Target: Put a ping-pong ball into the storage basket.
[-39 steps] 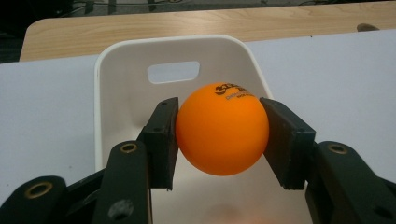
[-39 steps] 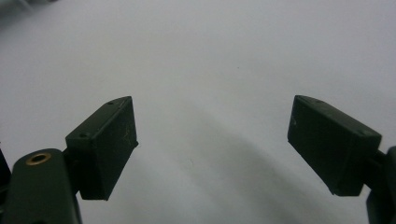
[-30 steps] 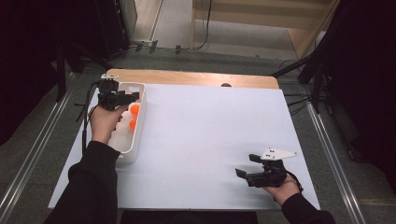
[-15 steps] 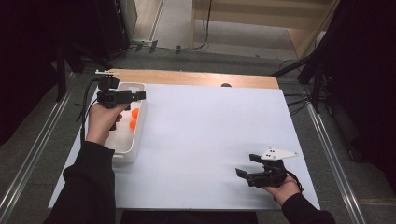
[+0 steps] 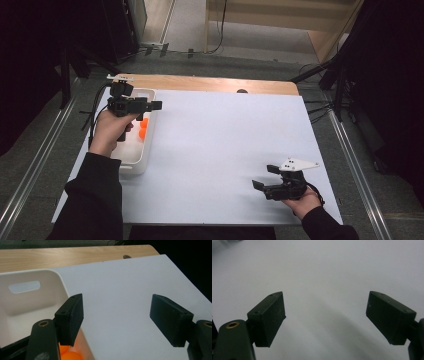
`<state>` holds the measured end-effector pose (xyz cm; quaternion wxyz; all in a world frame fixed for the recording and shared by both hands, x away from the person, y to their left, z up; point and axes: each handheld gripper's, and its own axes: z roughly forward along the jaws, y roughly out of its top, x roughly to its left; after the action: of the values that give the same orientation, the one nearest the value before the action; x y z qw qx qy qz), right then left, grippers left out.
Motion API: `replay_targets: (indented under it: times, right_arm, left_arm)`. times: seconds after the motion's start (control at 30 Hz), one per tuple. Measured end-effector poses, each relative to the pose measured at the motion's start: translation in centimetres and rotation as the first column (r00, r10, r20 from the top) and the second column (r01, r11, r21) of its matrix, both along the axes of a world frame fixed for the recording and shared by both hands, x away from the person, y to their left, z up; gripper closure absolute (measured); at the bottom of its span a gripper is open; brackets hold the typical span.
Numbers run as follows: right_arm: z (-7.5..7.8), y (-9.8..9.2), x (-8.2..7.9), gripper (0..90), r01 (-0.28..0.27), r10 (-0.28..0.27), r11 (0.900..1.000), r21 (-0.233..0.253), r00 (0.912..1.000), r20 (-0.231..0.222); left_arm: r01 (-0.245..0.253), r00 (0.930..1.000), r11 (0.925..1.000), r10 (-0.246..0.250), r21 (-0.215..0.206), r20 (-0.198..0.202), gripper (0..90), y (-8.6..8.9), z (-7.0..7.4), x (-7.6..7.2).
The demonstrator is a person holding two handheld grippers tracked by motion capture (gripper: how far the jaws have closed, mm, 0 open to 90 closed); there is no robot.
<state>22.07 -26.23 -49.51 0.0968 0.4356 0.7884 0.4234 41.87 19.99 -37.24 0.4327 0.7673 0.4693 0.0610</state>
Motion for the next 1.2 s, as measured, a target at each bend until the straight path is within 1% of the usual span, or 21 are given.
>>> replay_targets:
  times: [0.07,0.1,0.17,0.3,0.33,0.37,0.43,0.5,0.57,0.63,0.67,0.7,0.83,1.1,1.17,1.2]
  right_arm:
    - [0.0,0.0,-0.1,14.3,0.000,0.000,1.000,0.002,1.0000,-0.010]
    - [0.1,0.0,-0.1,14.3,-0.002,0.002,1.000,0.004,1.0000,-0.009]
    - [0.1,0.0,0.0,14.3,-0.003,0.003,1.000,0.004,1.0000,0.003]
    - [0.0,0.1,0.0,14.3,-0.002,0.002,1.000,-0.002,1.0000,-0.007]
    - [0.0,0.1,0.0,14.3,-0.003,0.003,1.000,-0.004,1.0000,-0.003]
    - [0.0,0.1,0.0,14.3,-0.008,0.008,1.000,-0.003,1.0000,-0.003]
    - [0.1,0.1,0.0,14.3,-0.009,0.009,1.000,0.001,1.0000,-0.002]
    - [0.1,0.1,0.0,14.3,-0.008,0.008,1.000,0.000,1.0000,-0.003]
    - [0.1,0.1,0.0,14.3,-0.005,0.005,1.000,0.001,1.0000,0.000]
    - [0.1,0.1,-0.1,14.3,-0.007,0.007,1.000,0.002,1.0000,-0.005]
    - [0.2,0.0,-0.1,14.3,-0.010,0.010,1.000,-0.001,0.9999,-0.004]
    - [0.2,0.0,-0.1,14.3,-0.011,0.011,1.000,-0.001,0.9999,-0.002]
    - [0.2,-0.1,-0.1,14.3,-0.006,0.006,1.000,0.002,1.0000,0.005]
    - [0.2,-0.1,-0.1,14.3,-0.006,0.006,1.000,0.003,1.0000,0.007]
    - [0.2,0.0,-0.1,14.3,-0.006,0.006,1.000,0.003,1.0000,0.007]
    - [0.2,0.0,-0.1,14.3,-0.009,0.009,1.000,0.000,0.9999,0.009]
  left_arm:
    - [0.013,0.9999,0.9999,-0.013,0.000,0.006,27.9,-0.2,0.1,-0.2]
    - [0.013,0.9999,0.9999,-0.013,-0.001,0.004,27.9,-0.4,0.1,-0.2]
    - [0.023,0.9997,0.9997,-0.023,0.012,0.008,27.9,-0.6,0.1,-0.3]
    - [0.053,0.9986,0.9985,-0.053,0.016,0.004,27.9,-1.0,0.0,-0.6]
    - [0.062,0.9981,0.9980,-0.062,0.014,0.009,27.9,-1.2,0.0,-0.7]
    - [0.079,0.9968,0.9968,-0.079,0.010,0.007,27.9,-1.3,-0.1,-0.7]
    - [0.098,0.9951,0.9951,-0.098,-0.007,-0.003,27.9,-1.4,-0.1,-0.7]
    - [0.111,0.9939,0.9938,-0.110,-0.013,0.005,28.0,-1.7,-0.1,-0.8]
    - [0.123,0.9924,0.9924,-0.123,-0.001,0.004,28.0,-2.0,-0.1,-1.1]
    - [0.141,0.9900,0.9900,-0.141,0.001,0.006,28.0,-2.2,-0.1,-1.2]
    - [0.143,0.9896,0.9896,-0.143,-0.003,0.010,28.0,-2.4,-0.1,-1.3]
    - [0.149,0.9888,0.9888,-0.149,0.001,0.006,28.0,-2.6,-0.1,-1.5]
    - [0.182,0.9832,0.9833,-0.182,0.005,0.008,28.0,-3.2,-0.2,-1.9]
    - [0.198,0.9800,0.9802,-0.198,0.002,0.016,28.1,-3.9,-0.6,-2.4]
    - [0.207,0.9781,0.9783,-0.207,0.013,0.023,28.1,-4.1,-0.6,-2.6]
    - [0.209,0.9775,0.9779,-0.209,0.011,0.026,28.1,-4.2,-0.6,-2.7]
